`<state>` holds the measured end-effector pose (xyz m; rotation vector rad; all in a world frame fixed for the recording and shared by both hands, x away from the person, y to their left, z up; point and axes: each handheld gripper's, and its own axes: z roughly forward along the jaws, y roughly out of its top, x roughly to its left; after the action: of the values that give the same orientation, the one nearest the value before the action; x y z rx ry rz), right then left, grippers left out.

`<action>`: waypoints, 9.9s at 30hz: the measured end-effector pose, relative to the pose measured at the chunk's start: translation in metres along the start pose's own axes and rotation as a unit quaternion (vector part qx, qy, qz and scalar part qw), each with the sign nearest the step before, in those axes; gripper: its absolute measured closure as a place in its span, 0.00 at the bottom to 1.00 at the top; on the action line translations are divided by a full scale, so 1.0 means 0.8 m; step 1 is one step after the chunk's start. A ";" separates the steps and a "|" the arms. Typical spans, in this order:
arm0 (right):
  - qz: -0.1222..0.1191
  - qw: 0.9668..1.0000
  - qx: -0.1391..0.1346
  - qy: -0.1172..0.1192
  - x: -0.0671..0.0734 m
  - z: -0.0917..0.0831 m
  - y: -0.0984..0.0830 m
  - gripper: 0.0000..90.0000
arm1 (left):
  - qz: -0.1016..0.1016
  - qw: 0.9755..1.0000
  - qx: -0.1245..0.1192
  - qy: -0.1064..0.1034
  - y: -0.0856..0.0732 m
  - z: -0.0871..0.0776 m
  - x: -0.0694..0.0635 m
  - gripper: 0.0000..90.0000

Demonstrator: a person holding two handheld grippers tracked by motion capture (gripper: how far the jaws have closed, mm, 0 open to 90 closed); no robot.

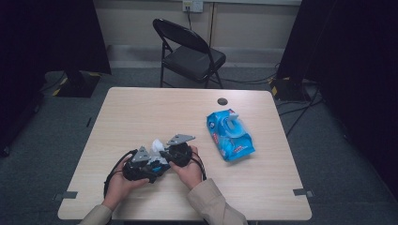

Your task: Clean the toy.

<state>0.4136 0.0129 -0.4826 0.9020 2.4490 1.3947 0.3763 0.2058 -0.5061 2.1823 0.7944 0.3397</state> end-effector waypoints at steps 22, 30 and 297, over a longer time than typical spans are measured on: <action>0.036 0.998 -0.007 -0.053 -0.052 -0.018 -0.024 0.93 | 0.000 1.000 0.001 0.000 0.000 0.000 0.000 0.27; 0.028 0.996 -0.010 -0.080 -0.057 -0.023 -0.030 0.92 | 0.000 1.000 0.001 0.000 0.000 0.000 0.000 0.27; 0.090 0.993 0.004 -0.073 -0.056 -0.081 -0.053 0.92 | -0.011 0.999 -0.014 -0.030 0.054 0.018 0.014 0.51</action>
<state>0.4034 -0.0759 -0.4884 1.2063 2.3157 1.3225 0.4102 0.1831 -0.4837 2.1463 0.7752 0.2705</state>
